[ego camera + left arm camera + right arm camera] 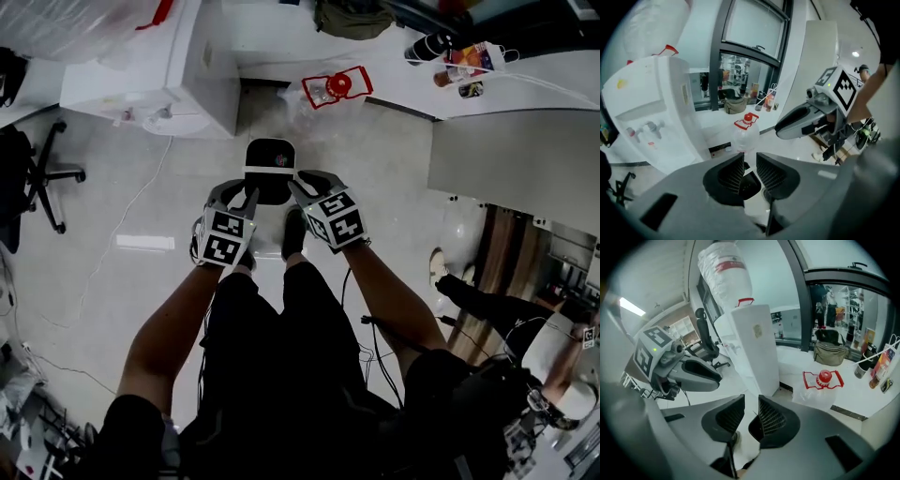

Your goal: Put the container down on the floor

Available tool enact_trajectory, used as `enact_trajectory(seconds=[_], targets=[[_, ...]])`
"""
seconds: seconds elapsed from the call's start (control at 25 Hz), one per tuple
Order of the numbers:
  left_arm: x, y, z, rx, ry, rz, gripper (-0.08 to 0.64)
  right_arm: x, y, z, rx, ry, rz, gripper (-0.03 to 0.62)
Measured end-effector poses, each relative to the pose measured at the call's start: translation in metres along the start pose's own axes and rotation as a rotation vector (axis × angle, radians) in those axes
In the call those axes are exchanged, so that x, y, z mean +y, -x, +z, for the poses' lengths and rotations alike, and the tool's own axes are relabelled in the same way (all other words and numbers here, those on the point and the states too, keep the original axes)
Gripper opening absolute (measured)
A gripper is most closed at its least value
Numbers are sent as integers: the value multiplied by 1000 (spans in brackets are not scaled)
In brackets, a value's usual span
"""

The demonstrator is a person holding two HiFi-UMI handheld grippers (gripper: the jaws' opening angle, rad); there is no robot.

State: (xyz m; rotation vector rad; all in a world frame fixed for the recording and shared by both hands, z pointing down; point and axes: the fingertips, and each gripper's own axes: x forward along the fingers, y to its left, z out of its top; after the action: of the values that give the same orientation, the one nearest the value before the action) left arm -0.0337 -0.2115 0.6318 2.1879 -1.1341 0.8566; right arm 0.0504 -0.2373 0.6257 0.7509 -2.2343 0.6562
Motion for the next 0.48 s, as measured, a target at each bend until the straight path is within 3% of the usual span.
enact_trajectory(seconds=[0.24, 0.48], targets=[[-15, 55, 41, -107, 124, 54, 48, 24, 45, 38, -42, 11, -12, 61], [-23, 101, 71, -165, 172, 69, 21, 39, 90, 71, -103, -3, -45, 43]])
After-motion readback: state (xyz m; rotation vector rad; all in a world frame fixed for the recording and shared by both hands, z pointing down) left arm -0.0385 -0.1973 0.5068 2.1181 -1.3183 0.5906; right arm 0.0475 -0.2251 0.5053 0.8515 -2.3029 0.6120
